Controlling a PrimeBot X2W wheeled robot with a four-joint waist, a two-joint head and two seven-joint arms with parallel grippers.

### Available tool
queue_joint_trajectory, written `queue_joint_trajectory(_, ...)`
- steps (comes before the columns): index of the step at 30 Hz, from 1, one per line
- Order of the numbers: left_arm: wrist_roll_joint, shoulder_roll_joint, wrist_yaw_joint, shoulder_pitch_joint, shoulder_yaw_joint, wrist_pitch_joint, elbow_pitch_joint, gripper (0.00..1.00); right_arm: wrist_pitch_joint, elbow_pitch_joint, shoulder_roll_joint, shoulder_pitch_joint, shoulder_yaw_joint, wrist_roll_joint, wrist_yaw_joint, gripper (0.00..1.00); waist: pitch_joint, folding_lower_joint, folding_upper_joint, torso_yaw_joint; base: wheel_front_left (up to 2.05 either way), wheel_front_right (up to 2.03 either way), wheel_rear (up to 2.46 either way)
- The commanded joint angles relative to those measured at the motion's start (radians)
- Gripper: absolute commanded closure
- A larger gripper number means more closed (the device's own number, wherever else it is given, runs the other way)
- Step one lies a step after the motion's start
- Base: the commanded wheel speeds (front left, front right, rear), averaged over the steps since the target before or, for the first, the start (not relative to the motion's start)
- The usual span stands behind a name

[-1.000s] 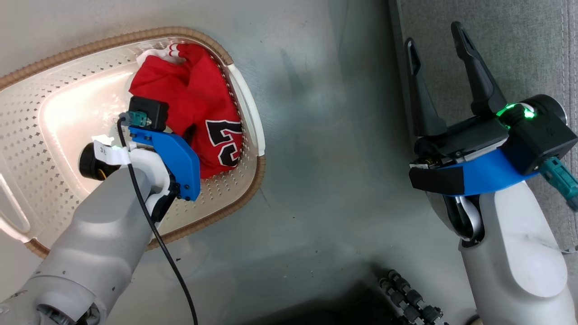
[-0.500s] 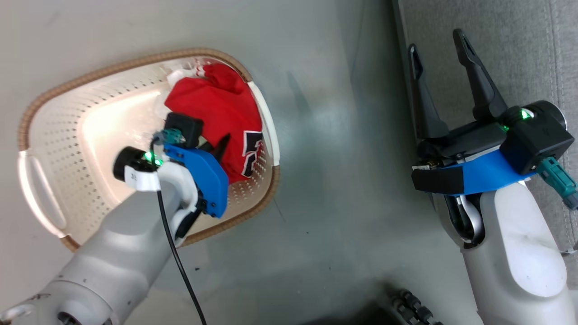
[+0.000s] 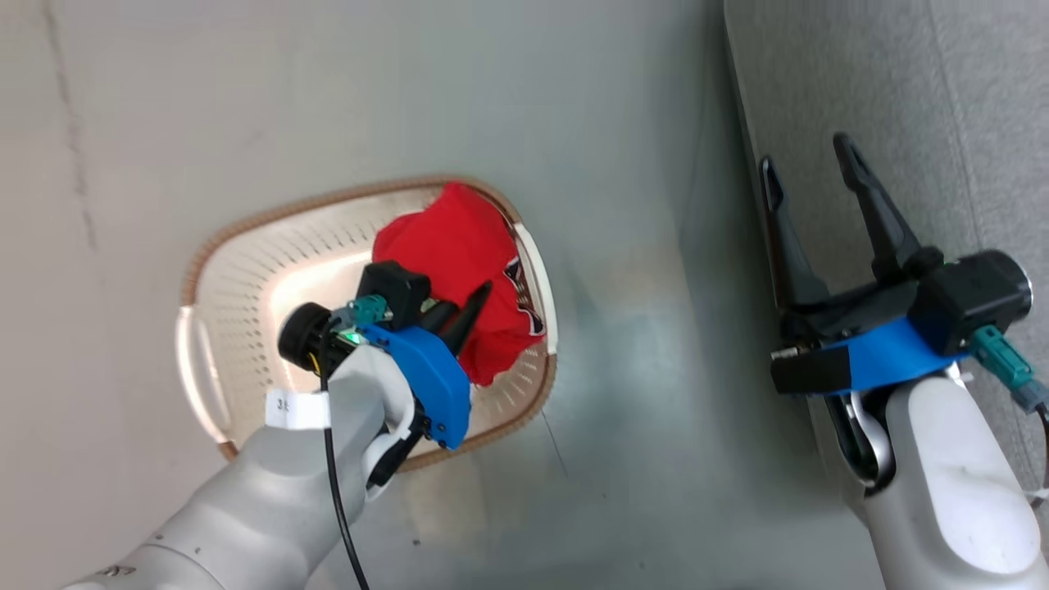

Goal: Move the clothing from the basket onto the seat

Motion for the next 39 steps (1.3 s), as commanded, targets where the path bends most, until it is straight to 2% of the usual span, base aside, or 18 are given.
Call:
queue_joint_trajectory(1,0.005,-0.002,-0.001,0.013,-0.002,-0.009,-0.011,1.00,-0.004,0.007,-0.011,0.019,-0.005,-0.007,0.000,0.00,-0.074,0.0001,0.0000,0.041,0.00,0.00,0.00)
queue_joint_trajectory(5,0.020,0.004,-0.001,0.025,0.012,-0.016,-0.047,1.00,-0.004,0.024,-0.024,0.055,-0.008,-0.003,0.000,0.00,-0.151,0.0001,0.0000,0.066,0.00,0.00,0.00)
queue_joint_trajectory(13,0.163,0.017,-0.001,0.089,0.173,-0.016,-0.149,1.00,-0.003,0.052,-0.037,0.136,-0.013,0.007,0.000,0.00,-0.302,0.0001,0.0000,0.101,0.00,0.00,0.00)
queue_joint_trajectory(26,0.378,-0.027,-0.001,0.152,0.381,-0.017,-0.253,1.00,-0.003,0.075,-0.042,0.247,-0.009,0.009,0.000,0.00,-0.498,0.0001,0.0000,0.129,0.00,0.00,0.00)
queue_joint_trajectory(32,0.428,-0.053,-0.001,0.130,0.402,-0.017,-0.279,1.00,-0.003,0.082,-0.040,0.289,-0.009,0.016,0.000,0.00,-0.569,0.0001,0.0000,0.134,0.00,0.00,0.00)
queue_joint_trajectory(39,0.436,-0.068,-0.001,0.109,0.388,-0.017,-0.302,1.00,-0.003,0.084,-0.030,0.336,-0.013,0.014,0.000,0.00,-0.628,0.0001,0.0000,0.138,0.00,0.00,0.00)
